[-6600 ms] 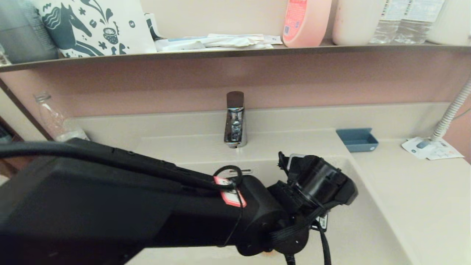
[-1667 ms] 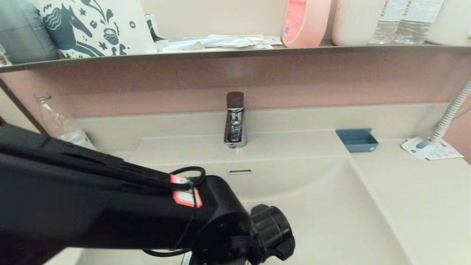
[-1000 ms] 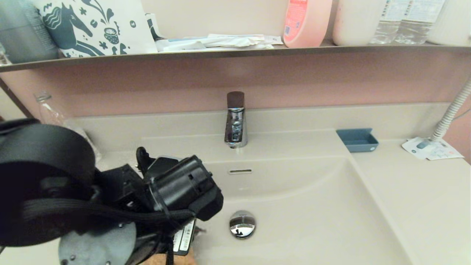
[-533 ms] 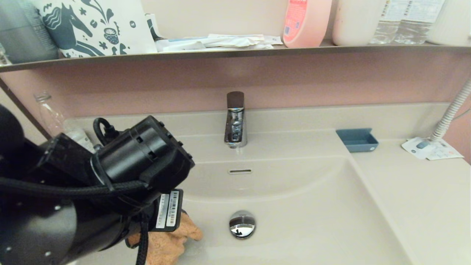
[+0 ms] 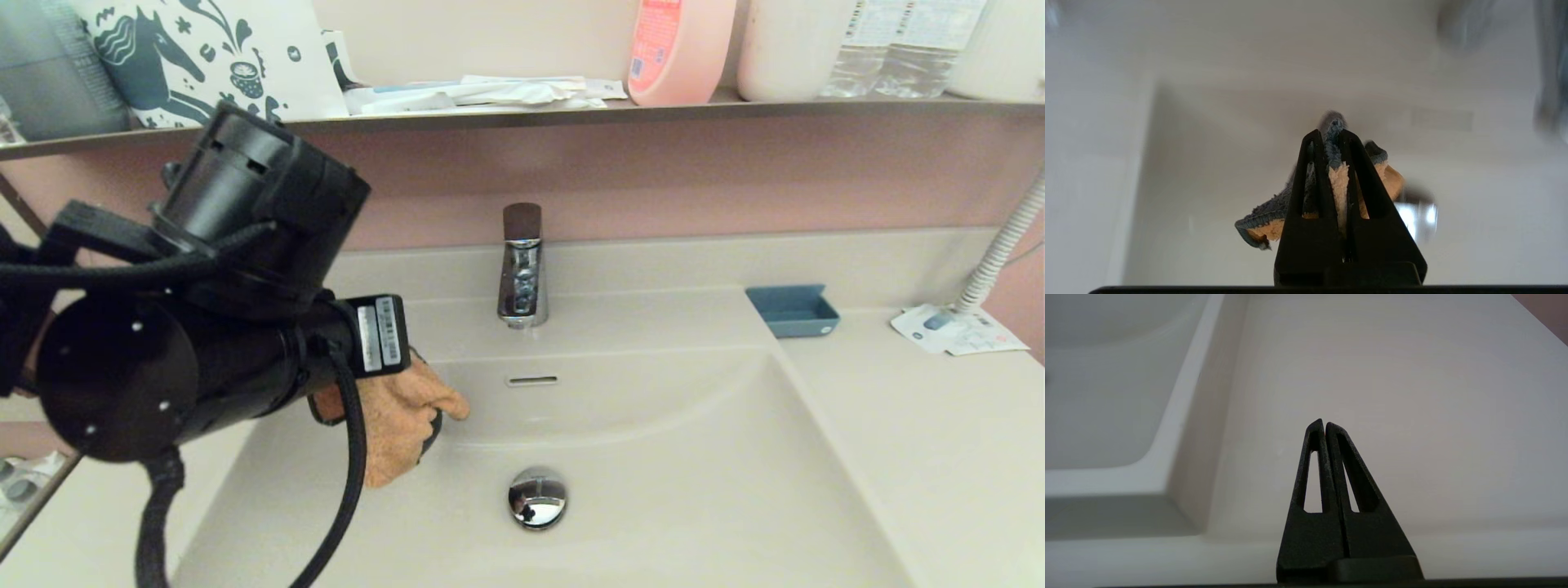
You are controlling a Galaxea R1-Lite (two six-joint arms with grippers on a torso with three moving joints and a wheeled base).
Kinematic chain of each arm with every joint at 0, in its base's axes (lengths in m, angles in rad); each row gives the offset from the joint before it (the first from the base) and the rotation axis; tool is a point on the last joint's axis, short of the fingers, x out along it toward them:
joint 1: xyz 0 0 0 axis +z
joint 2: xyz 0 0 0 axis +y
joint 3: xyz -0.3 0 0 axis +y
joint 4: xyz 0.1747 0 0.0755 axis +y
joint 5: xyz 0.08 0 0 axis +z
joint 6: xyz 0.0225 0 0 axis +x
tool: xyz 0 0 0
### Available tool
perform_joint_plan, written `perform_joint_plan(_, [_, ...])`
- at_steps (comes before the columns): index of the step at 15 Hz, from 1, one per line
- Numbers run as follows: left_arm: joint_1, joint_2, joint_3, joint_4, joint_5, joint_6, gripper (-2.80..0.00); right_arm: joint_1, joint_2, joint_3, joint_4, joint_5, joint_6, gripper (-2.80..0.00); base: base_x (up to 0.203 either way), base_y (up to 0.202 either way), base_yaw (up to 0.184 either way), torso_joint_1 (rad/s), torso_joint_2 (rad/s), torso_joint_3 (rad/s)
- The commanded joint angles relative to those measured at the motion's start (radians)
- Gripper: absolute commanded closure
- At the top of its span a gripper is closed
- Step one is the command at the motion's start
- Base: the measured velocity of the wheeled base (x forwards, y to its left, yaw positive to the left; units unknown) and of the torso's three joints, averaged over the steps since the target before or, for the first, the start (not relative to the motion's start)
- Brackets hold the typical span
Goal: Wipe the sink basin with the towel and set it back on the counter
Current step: Wipe the sink
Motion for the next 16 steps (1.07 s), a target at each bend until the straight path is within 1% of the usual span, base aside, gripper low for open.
perform_joint_plan(1, [0.061,-0.003,0.011,-0.143,-0.02,0.073,0.0,0.0,0.001,0.0,0.0,0.0,0.0,0.0,0.0,0.0,0.0,0.0,0.0,0.0])
perform_joint_plan(2, [0.077,-0.004,0.032,-0.242,-0.031,0.101,0.0,0.0,0.001,0.0,0.0,0.001,0.0,0.0,0.0,0.0,0.0,0.0,0.0,0.0])
perform_joint_plan(3, [0.088,-0.004,0.079,-0.338,-0.035,0.119,0.0,0.0,0.001,0.0,0.0,0.0,0.0,0.0,0.0,0.0,0.0,0.0,0.0,0.0])
perform_joint_plan(4, [0.1,0.001,0.16,-0.475,-0.038,0.137,0.0,0.0,0.001,0.0,0.0,0.001,0.0,0.0,0.0,0.0,0.0,0.0,0.0,0.0])
perform_joint_plan(5, [0.106,0.014,0.21,-0.605,-0.041,0.148,0.0,0.0,0.001,0.0,0.0,0.0,0.0,0.0,0.0,0.0,0.0,0.0,0.0,0.0])
perform_joint_plan(6, [0.119,0.049,0.247,-0.76,-0.042,0.165,0.0,0.0,0.001,0.0,0.0,0.0,0.0,0.0,0.0,0.0,0.0,0.0,0.0,0.0])
perform_joint_plan(7, [0.136,0.099,0.27,-0.892,-0.043,0.19,0.0,0.0,0.001,0.0,0.0,0.0,0.0,0.0,0.0,0.0,0.0,0.0,0.0,0.0])
perform_joint_plan(8, [0.16,0.144,0.28,-1.005,-0.043,0.222,0.0,0.0,0.001,0.0,0.0,0.0,0.0,0.0,0.0,0.0,0.0,0.0,0.0,0.0])
perform_joint_plan(9, [0.194,0.213,0.279,-1.138,-0.044,0.269,0.0,0.0,0.001,0.0,0.0,0.0,0.0,0.0,0.0,0.0,0.0,0.0,0.0,0.0])
perform_joint_plan(10, [0.226,0.264,0.269,-1.276,-0.044,0.328,0.0,0.0,0.001,0.0,0.0,0.0,0.0,0.0,0.0,0.0,0.0,0.0,0.0,0.0])
perform_joint_plan(11, [0.255,0.308,0.255,-1.39,-0.044,0.385,0.0,0.0,0.001,0.0,0.0,0.0,0.0,0.0,0.0,0.0,0.0,0.0,0.0,0.0])
perform_joint_plan(12, [0.273,0.346,0.248,-1.476,-0.042,0.431,0.0,0.0,0.001,0.0,0.0,0.0,0.0,0.0,0.0,0.0,0.0,0.0,0.0,0.0])
perform_joint_plan(13, [0.28,0.371,0.253,-1.528,-0.039,0.453,0.0,0.0,0.001,0.0,0.0,0.0,0.0,0.0,0.0,0.0,0.0,0.0,0.0,0.0])
perform_joint_plan(16, [0.257,0.417,0.336,-1.63,-0.011,0.455,0.0,0.0,0.001,0.0,0.0,0.002,0.0,0.0,0.0,0.0,0.0,0.0,0.0,0.0])
